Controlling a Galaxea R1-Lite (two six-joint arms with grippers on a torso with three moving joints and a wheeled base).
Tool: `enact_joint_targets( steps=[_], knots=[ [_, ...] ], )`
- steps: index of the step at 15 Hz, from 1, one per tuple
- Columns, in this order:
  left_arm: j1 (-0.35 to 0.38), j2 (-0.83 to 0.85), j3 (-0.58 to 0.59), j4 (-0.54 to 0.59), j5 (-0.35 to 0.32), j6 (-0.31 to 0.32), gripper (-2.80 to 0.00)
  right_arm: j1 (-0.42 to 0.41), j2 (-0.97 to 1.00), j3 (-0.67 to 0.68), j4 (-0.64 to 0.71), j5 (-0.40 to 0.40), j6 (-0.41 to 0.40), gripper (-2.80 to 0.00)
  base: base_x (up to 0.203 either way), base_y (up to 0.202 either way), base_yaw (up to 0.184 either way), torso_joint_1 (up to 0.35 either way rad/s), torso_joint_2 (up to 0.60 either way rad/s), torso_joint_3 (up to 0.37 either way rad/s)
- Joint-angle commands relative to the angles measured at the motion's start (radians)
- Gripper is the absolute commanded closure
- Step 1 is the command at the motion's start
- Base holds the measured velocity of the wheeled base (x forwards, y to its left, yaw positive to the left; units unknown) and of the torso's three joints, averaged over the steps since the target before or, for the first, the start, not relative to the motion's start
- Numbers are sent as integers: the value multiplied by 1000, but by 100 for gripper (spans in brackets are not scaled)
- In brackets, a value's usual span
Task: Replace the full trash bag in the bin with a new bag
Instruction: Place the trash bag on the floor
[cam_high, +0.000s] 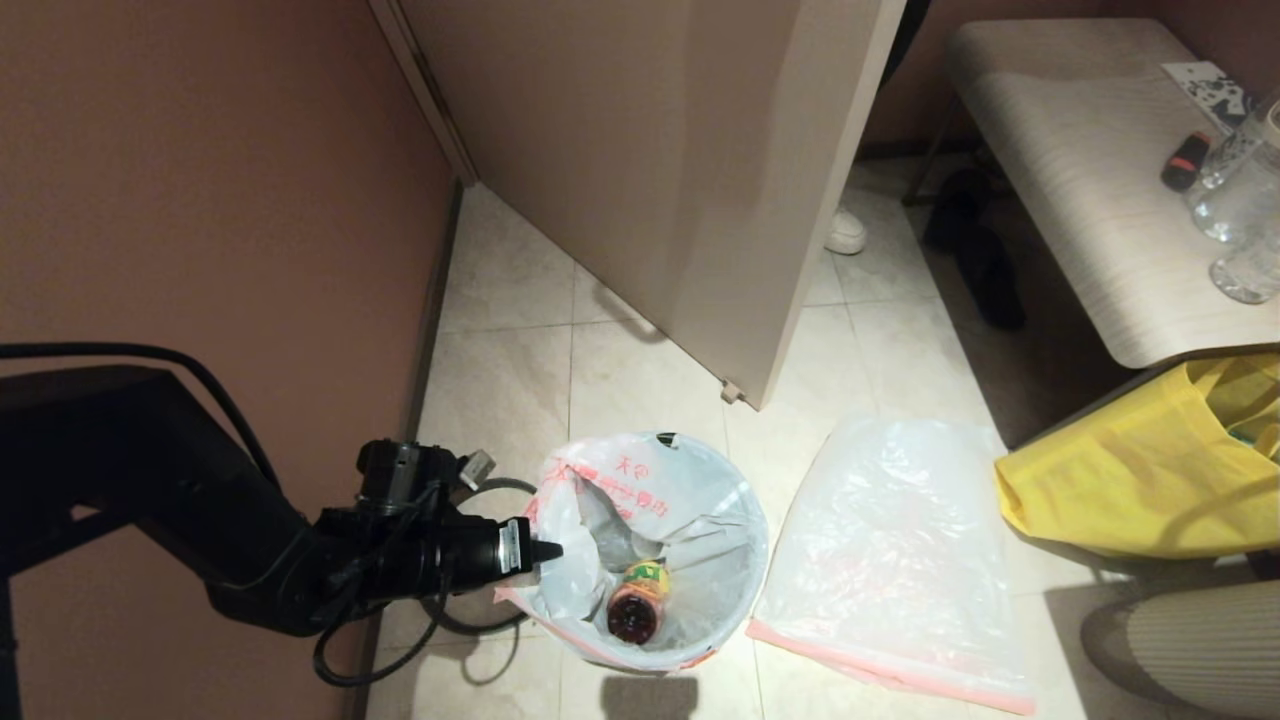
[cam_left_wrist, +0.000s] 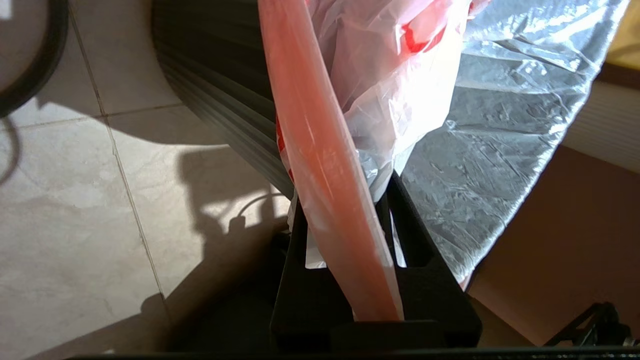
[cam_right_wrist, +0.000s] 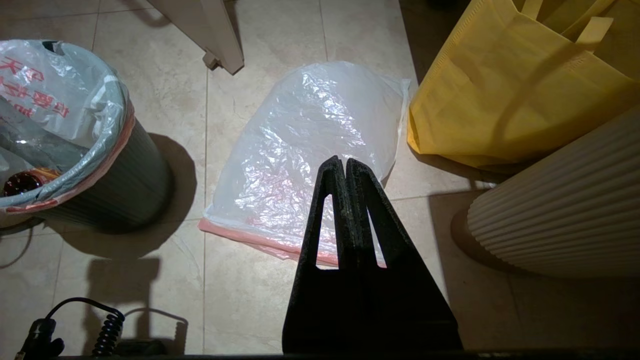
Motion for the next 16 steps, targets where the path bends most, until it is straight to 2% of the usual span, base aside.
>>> enact_joint_targets(
  steps=[1,2,6,7,8,16],
  knots=[
    [-18,45,4,-4,73,9,0,0,1,0,-1,0,1,0,0,0,0,0,0,0],
    [-25,63,8,-2,106,34,0,0,1,0,-1,0,0,0,0,0,0,0,0,0],
    [-28,96,-5,-7,107,40,0,0,0,0,-1,0,1,0,0,0,0,0,0,0],
    [-30,108,-13,-7,110,44,-93,0,2,0,0,0,0,0,0,0,0,0,0,0],
    [-31,109,-16,-6,109,50,-280,0,2,0,-2,0,0,0,0,0,0,0,0,0],
    [-28,35,88,-9,111,53,-280,0,1,0,-1,0,0,0,0,0,0,0,0,0]
  ],
)
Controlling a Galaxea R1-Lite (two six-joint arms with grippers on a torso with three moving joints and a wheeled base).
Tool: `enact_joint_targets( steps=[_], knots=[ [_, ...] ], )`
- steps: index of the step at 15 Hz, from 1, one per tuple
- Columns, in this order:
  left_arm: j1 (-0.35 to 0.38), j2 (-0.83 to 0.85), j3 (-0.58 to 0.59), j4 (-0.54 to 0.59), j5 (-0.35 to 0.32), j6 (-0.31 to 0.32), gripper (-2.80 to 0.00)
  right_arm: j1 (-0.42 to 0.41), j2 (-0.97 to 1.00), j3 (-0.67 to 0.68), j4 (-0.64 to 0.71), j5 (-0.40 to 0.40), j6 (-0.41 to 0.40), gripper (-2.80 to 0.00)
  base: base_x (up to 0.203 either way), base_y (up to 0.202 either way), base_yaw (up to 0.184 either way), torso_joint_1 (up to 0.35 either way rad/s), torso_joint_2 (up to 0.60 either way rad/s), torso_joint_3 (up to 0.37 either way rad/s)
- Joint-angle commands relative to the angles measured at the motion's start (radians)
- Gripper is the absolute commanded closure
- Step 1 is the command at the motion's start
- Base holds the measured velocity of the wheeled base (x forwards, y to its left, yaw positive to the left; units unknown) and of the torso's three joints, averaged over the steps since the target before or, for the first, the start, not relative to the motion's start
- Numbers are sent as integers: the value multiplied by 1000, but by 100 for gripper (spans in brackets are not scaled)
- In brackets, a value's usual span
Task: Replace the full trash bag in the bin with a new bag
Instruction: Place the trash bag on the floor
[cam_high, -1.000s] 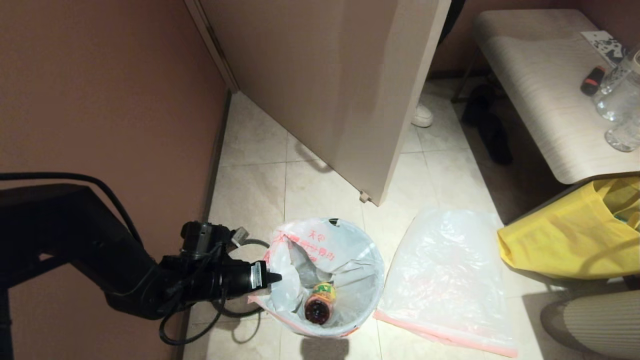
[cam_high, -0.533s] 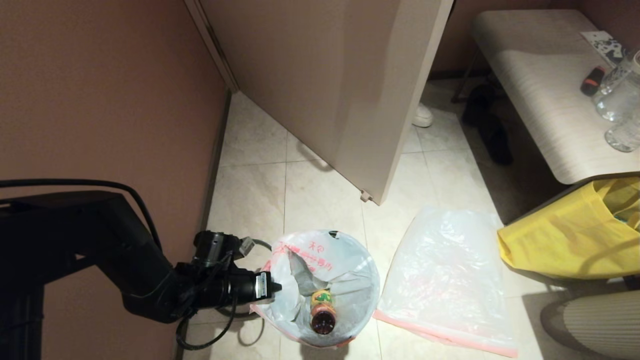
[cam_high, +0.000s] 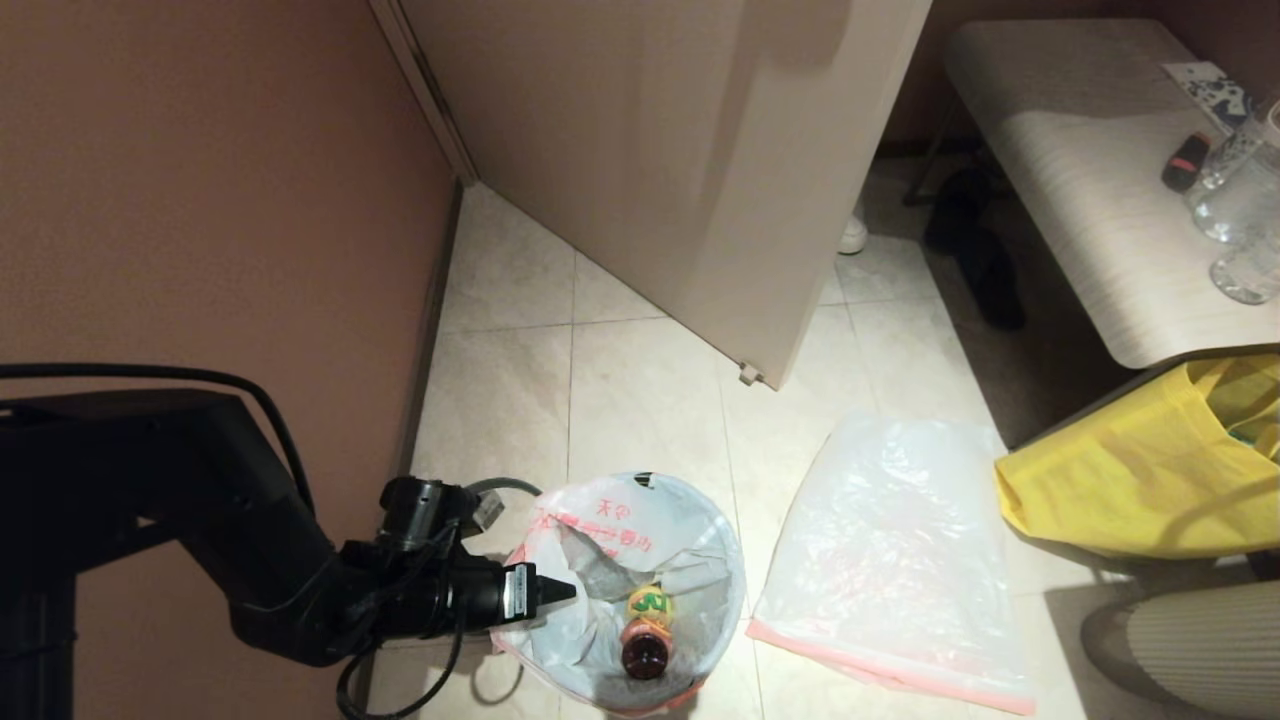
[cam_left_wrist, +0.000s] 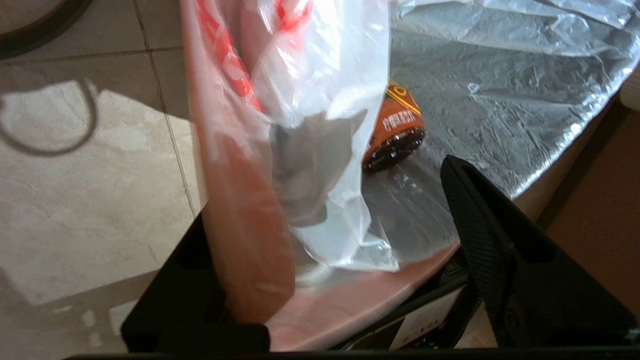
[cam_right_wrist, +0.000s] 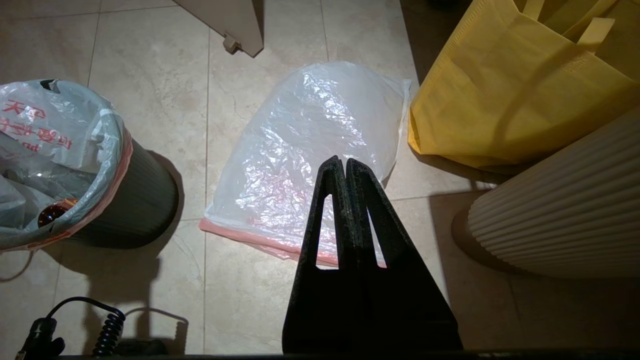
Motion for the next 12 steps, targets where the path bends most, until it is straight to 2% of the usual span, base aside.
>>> enact_joint_targets(
  steps=[1,4,5,12],
  knots=[
    [1,-45,39,-4,-1,-1,-280,0,1,0,0,0,0,0,0,0,0,0,0,0],
    [4,-45,56,-5,0,4,-280,0,1,0,-1,0,0,0,0,0,0,0,0,0],
    [5,-39,56,-5,-2,10,0,0,1,0,-1,0,1,0,0,0,0,0,0,0],
    [3,-13,51,-4,-5,31,0,0,2,0,-1,0,0,0,0,0,0,0,0,0]
  ],
)
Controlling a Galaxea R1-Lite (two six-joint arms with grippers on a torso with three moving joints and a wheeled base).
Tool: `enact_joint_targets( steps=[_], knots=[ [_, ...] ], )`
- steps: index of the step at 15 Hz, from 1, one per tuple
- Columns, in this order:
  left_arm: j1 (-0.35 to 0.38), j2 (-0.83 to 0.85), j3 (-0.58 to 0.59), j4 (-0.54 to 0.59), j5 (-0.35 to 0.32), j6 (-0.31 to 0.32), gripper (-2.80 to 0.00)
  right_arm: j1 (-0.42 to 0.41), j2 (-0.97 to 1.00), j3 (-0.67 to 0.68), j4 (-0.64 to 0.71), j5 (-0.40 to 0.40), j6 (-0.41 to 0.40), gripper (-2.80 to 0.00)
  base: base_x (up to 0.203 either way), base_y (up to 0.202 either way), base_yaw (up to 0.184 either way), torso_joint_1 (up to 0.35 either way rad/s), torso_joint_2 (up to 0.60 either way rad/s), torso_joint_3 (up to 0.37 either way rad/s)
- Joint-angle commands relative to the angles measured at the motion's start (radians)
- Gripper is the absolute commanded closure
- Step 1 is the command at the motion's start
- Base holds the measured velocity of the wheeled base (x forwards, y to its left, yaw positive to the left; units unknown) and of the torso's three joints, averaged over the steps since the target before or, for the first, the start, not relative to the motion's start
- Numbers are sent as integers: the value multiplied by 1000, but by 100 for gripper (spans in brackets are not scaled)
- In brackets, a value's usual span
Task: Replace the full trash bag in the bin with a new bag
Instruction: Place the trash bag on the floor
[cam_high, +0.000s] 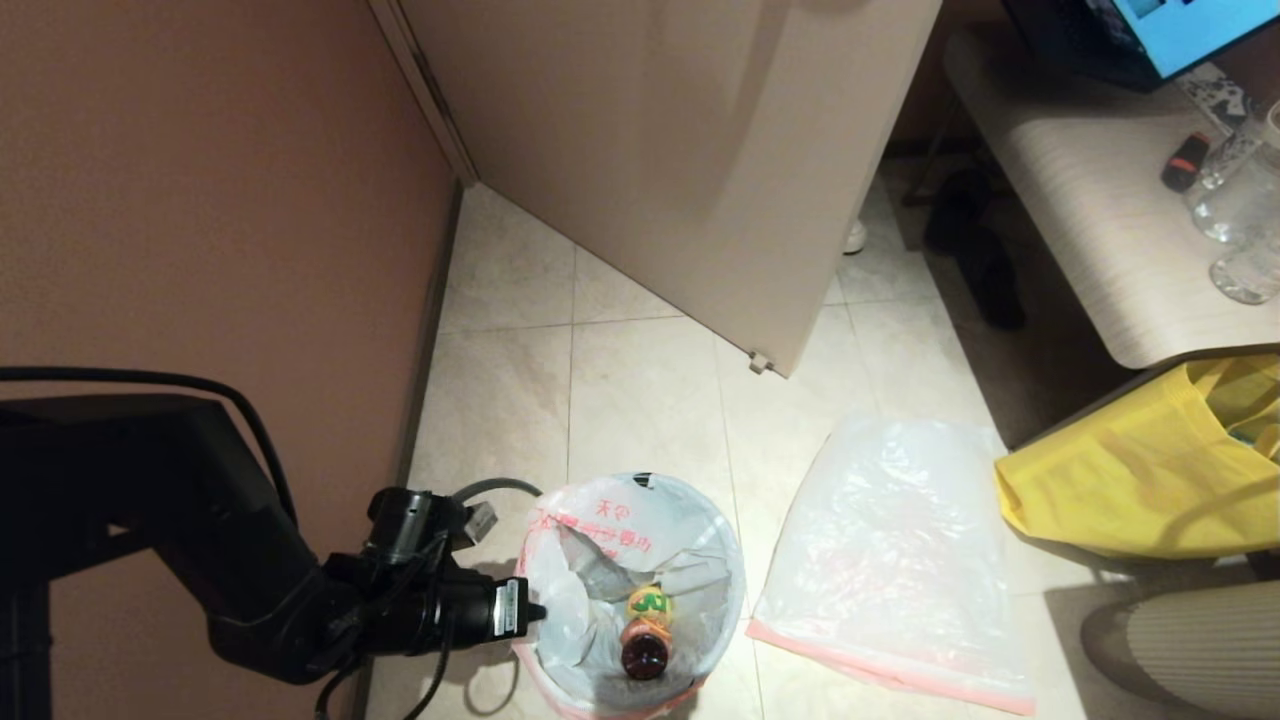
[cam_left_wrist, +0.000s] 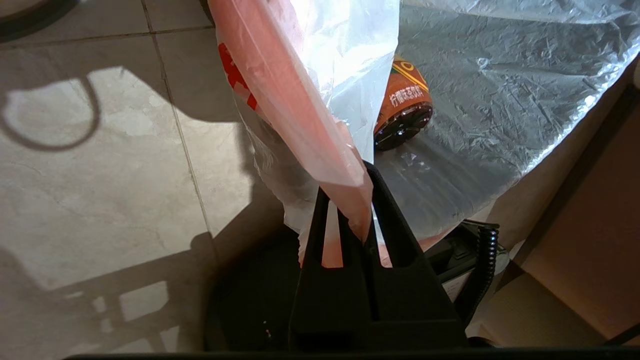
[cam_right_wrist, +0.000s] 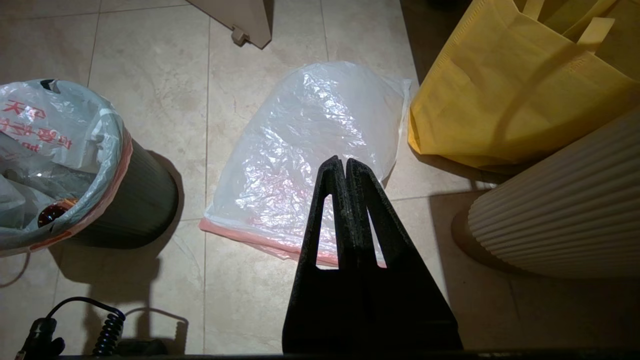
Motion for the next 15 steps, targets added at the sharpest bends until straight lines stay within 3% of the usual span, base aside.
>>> enact_joint_targets(
  steps=[1,7,11,15],
  knots=[
    [0,15,1,-2,-3,22,0,0,2,0,-1,0,0,0,0,0,0,0,0,0],
    [7,-52,10,-2,-24,20,0,0,2,0,-1,0,0,0,0,0,0,0,0,0],
    [82,-139,20,-1,-303,13,0,0,1,0,0,0,0,0,0,0,0,0,0,0],
    [141,-32,-86,-1,-525,15,0,0,0,0,0,0,1,0,0,0,0,0,0,0]
  ],
)
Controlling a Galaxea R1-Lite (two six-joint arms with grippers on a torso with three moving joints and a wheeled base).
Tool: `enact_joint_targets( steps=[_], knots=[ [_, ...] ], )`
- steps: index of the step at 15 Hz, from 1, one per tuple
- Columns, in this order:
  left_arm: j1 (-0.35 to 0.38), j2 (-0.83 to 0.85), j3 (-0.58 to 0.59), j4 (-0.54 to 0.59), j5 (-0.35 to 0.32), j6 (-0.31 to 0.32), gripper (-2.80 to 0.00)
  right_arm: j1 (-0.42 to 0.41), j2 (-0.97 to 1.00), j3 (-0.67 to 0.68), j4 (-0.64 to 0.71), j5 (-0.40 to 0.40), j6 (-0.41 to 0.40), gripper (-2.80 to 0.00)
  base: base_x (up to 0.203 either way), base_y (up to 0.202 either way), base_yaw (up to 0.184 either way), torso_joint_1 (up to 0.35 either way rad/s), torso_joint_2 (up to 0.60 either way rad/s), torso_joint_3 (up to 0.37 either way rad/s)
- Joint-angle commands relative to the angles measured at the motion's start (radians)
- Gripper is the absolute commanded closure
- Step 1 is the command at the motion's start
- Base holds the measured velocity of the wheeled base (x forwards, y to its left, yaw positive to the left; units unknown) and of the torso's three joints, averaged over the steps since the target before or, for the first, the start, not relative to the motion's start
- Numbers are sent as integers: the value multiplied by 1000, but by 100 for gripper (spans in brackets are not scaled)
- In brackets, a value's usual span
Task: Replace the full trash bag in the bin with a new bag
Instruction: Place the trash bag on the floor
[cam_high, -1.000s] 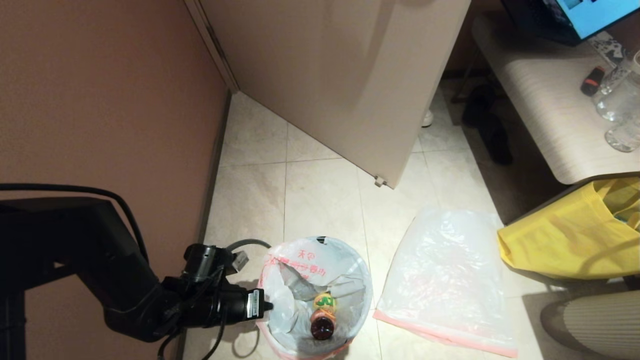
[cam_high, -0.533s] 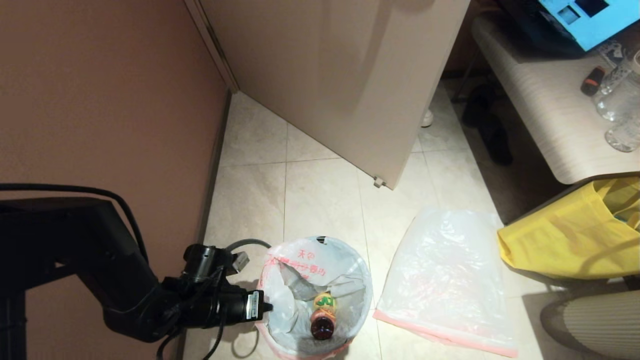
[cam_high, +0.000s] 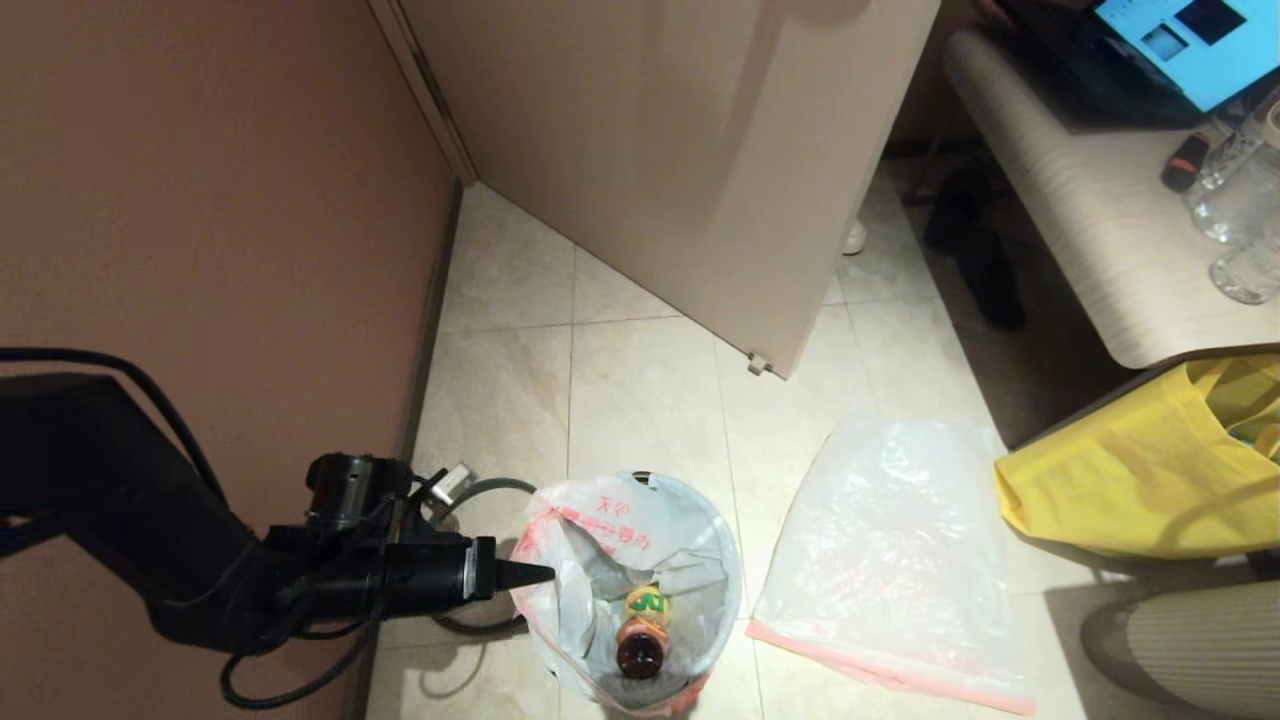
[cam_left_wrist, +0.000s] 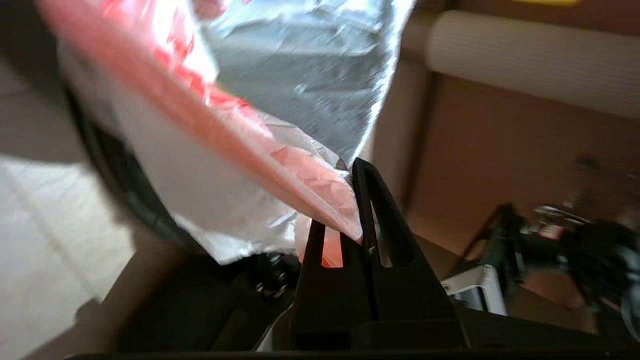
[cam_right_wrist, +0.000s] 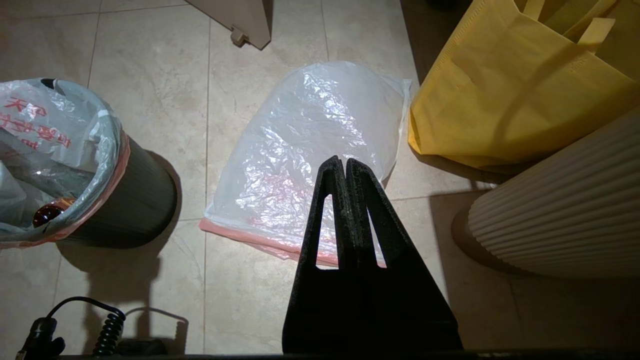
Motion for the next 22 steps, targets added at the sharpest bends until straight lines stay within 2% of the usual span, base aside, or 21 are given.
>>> enact_joint_targets(
  steps=[1,3,6,11,16,22],
  knots=[
    [27,67,-77,-4,-98,-1,0,0,1,0,0,0,1,0,0,0,0,0,0,0],
    [36,87,-125,-4,-189,-1,0,0,2,0,-1,0,1,0,0,0,0,0,0,0],
    [46,77,-128,-4,-374,-1,0,0,1,0,-1,0,0,0,0,0,0,0,0,0],
    [47,-12,-100,-4,-537,-2,0,0,0,0,0,0,1,0,0,0,0,0,0,0],
    [47,-124,-90,-3,-608,-4,0,0,1,0,-1,0,0,0,0,0,0,0,0,0],
    [46,-231,-96,-1,-619,-10,0,0,0,0,-1,0,0,0,0,0,0,0,0,0]
  ],
)
